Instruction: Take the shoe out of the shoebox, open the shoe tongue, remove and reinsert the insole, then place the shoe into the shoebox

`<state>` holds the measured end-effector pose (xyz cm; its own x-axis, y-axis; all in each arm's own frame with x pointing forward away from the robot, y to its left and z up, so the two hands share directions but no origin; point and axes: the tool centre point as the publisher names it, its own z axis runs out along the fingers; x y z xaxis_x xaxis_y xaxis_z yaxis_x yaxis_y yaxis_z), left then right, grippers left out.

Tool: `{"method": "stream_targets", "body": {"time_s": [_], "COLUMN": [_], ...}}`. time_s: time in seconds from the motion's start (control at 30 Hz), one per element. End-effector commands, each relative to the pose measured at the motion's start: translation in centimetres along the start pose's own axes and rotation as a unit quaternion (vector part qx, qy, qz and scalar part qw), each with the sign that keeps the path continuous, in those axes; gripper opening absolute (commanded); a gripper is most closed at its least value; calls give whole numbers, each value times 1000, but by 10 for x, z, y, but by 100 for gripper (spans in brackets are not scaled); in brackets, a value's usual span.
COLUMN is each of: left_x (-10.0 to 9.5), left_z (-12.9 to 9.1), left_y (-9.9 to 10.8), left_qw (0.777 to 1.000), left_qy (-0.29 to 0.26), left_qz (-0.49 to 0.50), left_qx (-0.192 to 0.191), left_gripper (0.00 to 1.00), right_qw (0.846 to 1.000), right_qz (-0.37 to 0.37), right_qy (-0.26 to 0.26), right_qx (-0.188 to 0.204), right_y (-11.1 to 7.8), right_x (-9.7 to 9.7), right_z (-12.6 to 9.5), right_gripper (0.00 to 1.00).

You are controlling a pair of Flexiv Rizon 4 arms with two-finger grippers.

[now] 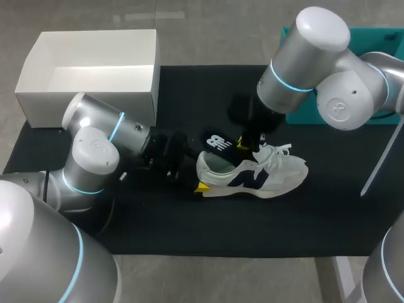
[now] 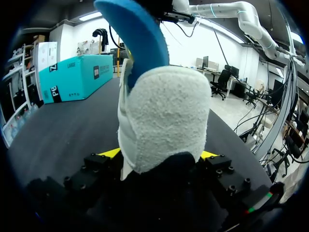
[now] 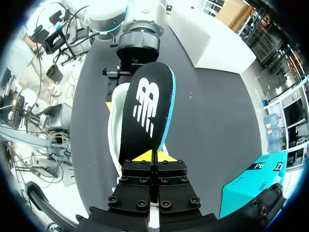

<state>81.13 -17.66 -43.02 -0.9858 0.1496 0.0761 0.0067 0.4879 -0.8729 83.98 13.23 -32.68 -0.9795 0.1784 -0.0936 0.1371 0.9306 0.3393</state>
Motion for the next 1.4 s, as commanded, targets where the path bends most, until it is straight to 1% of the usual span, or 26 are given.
{"method": "stream_targets", "body": {"time_s": [0.03,0.13,0.37,0.5,0.6,0.73,0.93,1.0,1.4], "left_x": [0,0,0,0,0,0,0,0,0], "left_z": [1,1,1,1,1,1,1,1,1], "left_y": [0,0,0,0,0,0,0,0,0], "left_qw": [1000,1000,1000,1000,1000,1000,1000,1000,1000], "left_qy": [1,1,1,1,1,1,1,1,1], "left_qz": [0,0,0,0,0,0,0,0,0], "left_qx": [-1,-1,-1,-1,-1,-1,-1,-1,-1], "left_gripper": [0,0,0,0,0,0,0,0,0], "right_qw": [999,998,996,996,996,994,990,990,990], "right_qz": [6,10,-4,0,16,24,19,23,23], "right_qy": [-6,-14,-26,-29,-30,-30,-39,-40,-40], "right_qx": [-48,-68,-81,-86,-88,-102,-132,-133,-133], "right_y": [0,11,40,50,54,61,78,80,80], "right_x": [0,-5,-18,-25,-29,-34,-43,-48,-48], "right_z": [0,-7,-33,-46,-53,-65,-91,-98,-98], "right_gripper": [0,0,0,0,0,0,0,0,0]}}
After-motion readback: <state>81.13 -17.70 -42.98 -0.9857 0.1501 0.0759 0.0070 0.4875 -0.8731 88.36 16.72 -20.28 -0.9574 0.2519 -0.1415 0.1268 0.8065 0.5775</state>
